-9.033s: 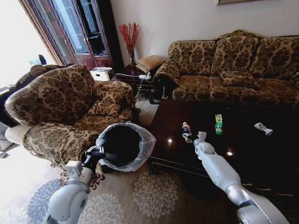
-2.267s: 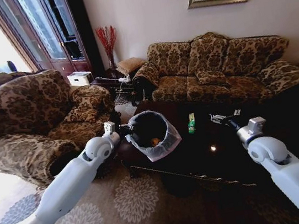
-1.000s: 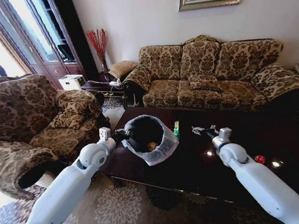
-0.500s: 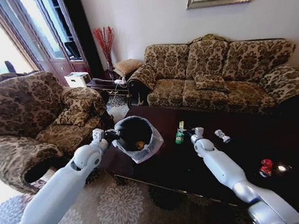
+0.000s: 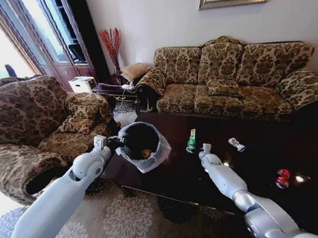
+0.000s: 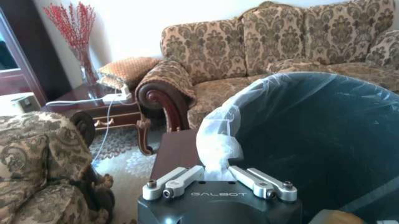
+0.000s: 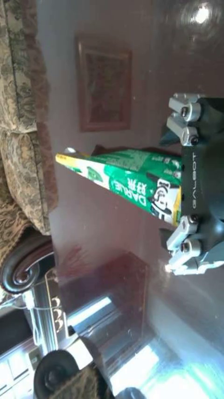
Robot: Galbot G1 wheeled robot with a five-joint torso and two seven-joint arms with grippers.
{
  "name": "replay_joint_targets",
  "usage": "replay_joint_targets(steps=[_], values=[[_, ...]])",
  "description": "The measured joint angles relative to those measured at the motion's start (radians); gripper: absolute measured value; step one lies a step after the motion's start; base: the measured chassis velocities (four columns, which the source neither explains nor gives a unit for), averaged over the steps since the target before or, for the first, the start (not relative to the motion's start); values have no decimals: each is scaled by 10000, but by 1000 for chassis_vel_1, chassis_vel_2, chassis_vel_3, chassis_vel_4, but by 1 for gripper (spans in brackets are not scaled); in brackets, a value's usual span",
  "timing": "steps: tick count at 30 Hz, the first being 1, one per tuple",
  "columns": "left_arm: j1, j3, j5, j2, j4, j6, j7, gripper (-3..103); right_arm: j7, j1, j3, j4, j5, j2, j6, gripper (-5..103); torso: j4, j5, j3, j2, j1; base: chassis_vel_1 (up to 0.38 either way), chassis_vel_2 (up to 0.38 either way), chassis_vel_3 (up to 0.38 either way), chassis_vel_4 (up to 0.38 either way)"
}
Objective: Move to the front of the table and place the trash on the table into the trash bin.
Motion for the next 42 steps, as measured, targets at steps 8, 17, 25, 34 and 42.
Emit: replay_joint_targets(steps=[8, 17, 25, 34, 42], values=[[-2, 3, -107, 157, -189, 51, 35, 2, -196, -14, 12, -59, -165, 123, 66, 68, 1, 3, -1, 1, 0, 0, 0, 0, 0], [-28, 33, -111, 74, -193, 63, 117, 2, -132, -109, -91, 181, -358, 107, 154, 44, 3, 6, 1, 0, 0, 0, 0, 0, 0], [-37, 37, -99, 65, -205, 77, 282, 2, -115, -224, -101, 438, -734, -47, 450, 25, 1, 2, 1, 0, 1, 0, 0, 0, 0], [-66, 49, -93, -15, -205, 85, 304, 2, 8, -603, -206, 1295, -1184, -340, 775, 2, 1, 3, 1, 0, 1, 0, 0, 0, 0], [-78, 26, -99, -7, -202, 86, 382, 2, 52, -1644, -104, 3295, -2142, -1107, 2009, 0, 1, 8, 1, 0, 0, 0, 0, 0, 0]])
